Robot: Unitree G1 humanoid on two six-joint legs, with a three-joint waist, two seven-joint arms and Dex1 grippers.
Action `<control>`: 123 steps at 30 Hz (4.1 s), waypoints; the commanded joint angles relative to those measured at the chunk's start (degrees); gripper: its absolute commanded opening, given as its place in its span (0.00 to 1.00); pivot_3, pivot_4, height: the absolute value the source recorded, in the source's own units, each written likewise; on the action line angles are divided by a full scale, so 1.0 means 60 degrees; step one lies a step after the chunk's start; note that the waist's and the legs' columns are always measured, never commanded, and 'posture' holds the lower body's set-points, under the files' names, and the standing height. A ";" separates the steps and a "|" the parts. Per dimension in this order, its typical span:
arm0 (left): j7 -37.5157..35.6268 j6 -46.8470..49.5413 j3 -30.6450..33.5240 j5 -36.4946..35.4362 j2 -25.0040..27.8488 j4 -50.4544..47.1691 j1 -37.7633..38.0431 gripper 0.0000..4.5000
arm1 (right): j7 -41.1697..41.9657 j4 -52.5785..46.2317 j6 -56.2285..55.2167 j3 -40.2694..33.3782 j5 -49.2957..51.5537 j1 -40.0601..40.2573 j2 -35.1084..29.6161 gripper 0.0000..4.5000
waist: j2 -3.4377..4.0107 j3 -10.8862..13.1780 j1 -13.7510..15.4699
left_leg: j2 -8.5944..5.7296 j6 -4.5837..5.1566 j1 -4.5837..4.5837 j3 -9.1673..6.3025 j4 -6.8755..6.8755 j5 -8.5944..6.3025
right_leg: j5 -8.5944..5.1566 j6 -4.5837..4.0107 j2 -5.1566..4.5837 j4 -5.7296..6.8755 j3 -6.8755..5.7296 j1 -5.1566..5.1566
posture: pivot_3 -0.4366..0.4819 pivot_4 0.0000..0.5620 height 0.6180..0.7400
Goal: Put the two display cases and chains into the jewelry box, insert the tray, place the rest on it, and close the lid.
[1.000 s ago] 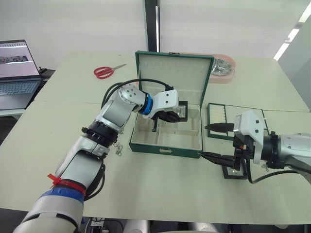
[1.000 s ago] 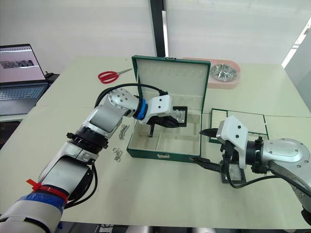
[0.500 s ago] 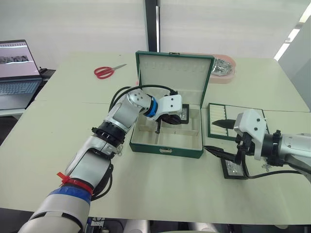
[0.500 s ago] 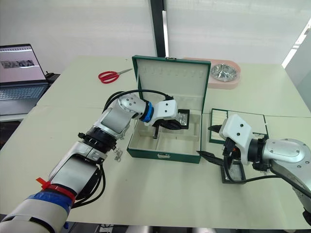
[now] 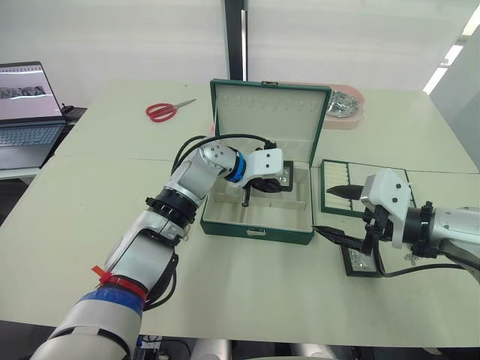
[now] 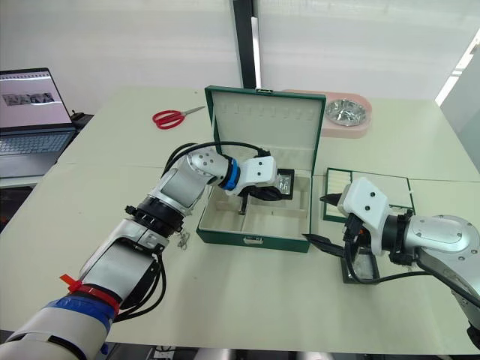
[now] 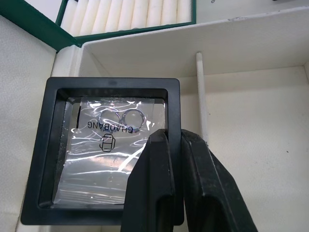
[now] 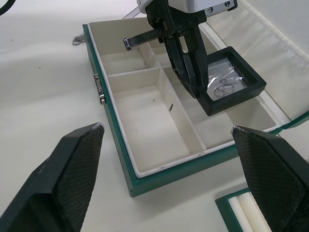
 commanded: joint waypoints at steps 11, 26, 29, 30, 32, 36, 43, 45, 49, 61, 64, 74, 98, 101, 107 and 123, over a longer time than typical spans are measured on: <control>-0.0225 0.1208 0.0005 -0.0036 -0.0062 -0.1136 0.0456 0.01 | 0.0053 -0.0165 -0.0153 -0.0248 0.0006 -0.0013 -0.0012 1.00 | 0.0000 0.0000 0.0007 | -0.0002 -0.0002 -0.0003 -0.0004 0.0001 0.0001 | 0.0000 0.0000 0.0001 0.0000 0.0001 0.0000 | 0.48 0.27 1.00; 0.0255 0.0744 -0.0020 0.0080 -0.0251 -0.0538 0.0241 0.01 | 0.0065 -0.0210 -0.0149 -0.0290 0.0040 0.0067 -0.0005 1.00 | 0.0000 0.0000 0.0013 | -0.0002 -0.0001 -0.0008 -0.0004 0.0001 0.0001 | 0.0000 0.0000 0.0001 -0.0001 -0.0001 -0.0001 | 0.48 0.27 1.00; 0.0285 0.0806 -0.0021 0.0081 -0.0305 -0.0425 0.0267 0.01 | 0.0070 -0.0225 -0.0146 -0.0299 0.0050 0.0075 -0.0010 1.00 | 0.0000 0.0000 0.0017 | -0.0002 -0.0001 -0.0007 -0.0004 0.0001 0.0001 | 0.0000 0.0000 0.0001 -0.0001 -0.0001 -0.0001 | 0.48 0.27 1.00; 0.0267 0.0784 -0.0044 0.0104 -0.0303 -0.0400 0.0264 0.01 | 0.0071 -0.0226 -0.0142 -0.0306 0.0055 0.0076 -0.0012 1.00 | 0.0000 0.0000 0.0018 | -0.0002 -0.0001 -0.0007 -0.0004 0.0001 0.0001 | 0.0000 0.0000 0.0001 -0.0001 -0.0001 -0.0001 | 0.48 0.27 1.00; 0.0150 0.0847 -0.0070 0.0087 -0.0311 -0.0374 0.0241 0.01 | 0.0073 -0.0236 -0.0143 -0.0325 0.0058 0.0093 -0.0014 1.00 | 0.0000 0.0000 0.0018 | -0.0002 -0.0001 -0.0007 -0.0004 0.0001 0.0001 | 0.0000 0.0000 0.0001 -0.0001 -0.0001 -0.0001 | 0.48 0.27 1.00; -0.0034 0.1069 0.0057 -0.0080 -0.0289 -0.0620 0.0067 0.20 | 0.0087 -0.0230 -0.0142 -0.0367 0.0051 0.0105 -0.0039 1.00 | 0.0000 0.0000 0.0017 | -0.0002 -0.0001 -0.0007 -0.0004 0.0001 0.0001 | 0.0000 0.0000 0.0001 -0.0001 -0.0001 -0.0001 | 0.48 0.27 1.00; -0.0411 0.1706 0.0474 -0.0488 0.0049 -0.1572 -0.0177 0.66 | 0.0143 -0.0135 -0.0209 -0.0433 -0.0027 0.0157 -0.0062 1.00 | 0.0000 0.0000 0.0015 | -0.0001 -0.0002 -0.0007 -0.0004 0.0000 0.0001 | 0.0000 0.0000 0.0002 -0.0001 0.0000 -0.0001 | 0.48 0.27 1.00; -0.0460 0.1877 0.0549 -0.0616 0.0096 -0.1792 -0.0216 0.79 | 0.0156 -0.0098 -0.0230 -0.0409 -0.0056 0.0138 -0.0058 1.00 | 0.0000 0.0000 0.0016 | -0.0001 -0.0002 -0.0008 -0.0007 0.0000 0.0001 | 0.0000 0.0000 0.0002 -0.0001 -0.0001 -0.0001 | 0.48 0.27 1.00; -0.0579 0.2422 0.0803 -0.1043 0.0265 -0.2525 -0.0149 1.00 | 0.0208 -0.0020 -0.0306 -0.0344 -0.0161 0.0107 -0.0049 1.00 | 0.0000 0.0000 0.0017 | -0.0003 -0.0002 -0.0010 -0.0007 0.0000 0.0001 | 0.0000 0.0000 0.0001 -0.0003 0.0000 -0.0001 | 0.48 0.27 1.00; -0.1108 0.4176 0.3175 -0.3902 0.2293 -0.5757 0.2025 1.00 | 0.0488 0.0349 -0.0936 -0.0629 -0.0923 0.0486 -0.0241 1.00 | 0.0001 0.0000 -0.0046 | 0.0002 -0.0003 -0.0005 -0.0013 0.0003 0.0003 | 0.0000 0.0000 0.0004 -0.0001 0.0003 0.0000 | 0.48 0.27 1.00; -0.0769 0.4278 0.4370 -0.4473 0.2979 -0.5725 0.2708 1.00 | 0.0766 0.0461 -0.0989 -0.1284 -0.0750 0.0690 -0.0295 1.00 | 0.0002 0.0000 -0.0051 | 0.0003 -0.0003 -0.0001 -0.0016 0.0001 0.0003 | 0.0000 0.0000 0.0004 0.0000 0.0002 0.0000 | 0.48 0.27 1.00; 0.0471 0.2759 0.7184 -0.4316 0.5093 -0.4025 0.5616 1.00 | 0.2429 0.1478 -0.1246 -0.4642 -0.1214 0.2959 -0.0847 1.00 | 0.0002 0.0000 -0.0033 | 0.0004 0.0025 0.0007 -0.0016 -0.0007 -0.0014 | 0.0000 0.0000 0.0001 -0.0007 0.0002 0.0003 | 0.48 0.27 1.00; 0.1421 0.1228 0.9617 -0.4885 0.5396 -0.1920 1.0438 1.00 | 0.5228 0.3371 -0.3227 -0.7695 -0.3143 0.7818 -0.0010 1.00 | 0.0004 -0.0004 -0.0071 | 0.0018 0.0039 0.0073 0.0012 -0.0037 -0.0025 | -0.0002 0.0000 -0.0010 -0.0004 0.0024 0.0028 | 0.48 0.27 1.00; 0.1480 0.1339 0.9592 -0.5009 0.5399 -0.2155 1.0532 1.00 | 0.5153 0.3347 -0.3192 -0.7572 -0.3120 0.7624 -0.0073 1.00 | 0.0004 -0.0004 -0.0075 | 0.0021 0.0039 0.0076 0.0016 -0.0038 -0.0025 | -0.0002 0.0000 -0.0010 -0.0003 0.0026 0.0028 | 0.48 0.27 1.00; 0.1649 0.1655 0.9552 -0.5275 0.5287 -0.2896 1.0822 1.00 | 0.5220 0.3292 -0.3217 -0.7442 -0.3164 0.7431 -0.0215 1.00 | 0.0005 -0.0004 -0.0073 | 0.0020 0.0038 0.0076 0.0017 -0.0039 -0.0025 | -0.0002 0.0000 -0.0010 -0.0003 0.0028 0.0028 | 0.48 0.27 1.00; 0.2903 0.3235 1.0128 -0.6497 0.3778 -0.6896 1.3248 1.00 | 0.4676 0.1375 -0.1394 -0.4815 -0.0218 0.3462 -0.1527 1.00 | 0.0011 -0.0008 -0.0126 | 0.0022 0.0038 0.0084 0.0024 -0.0037 -0.0024 | -0.0002 0.0000 -0.0009 -0.0002 0.0037 0.0037 | 0.48 0.27 1.00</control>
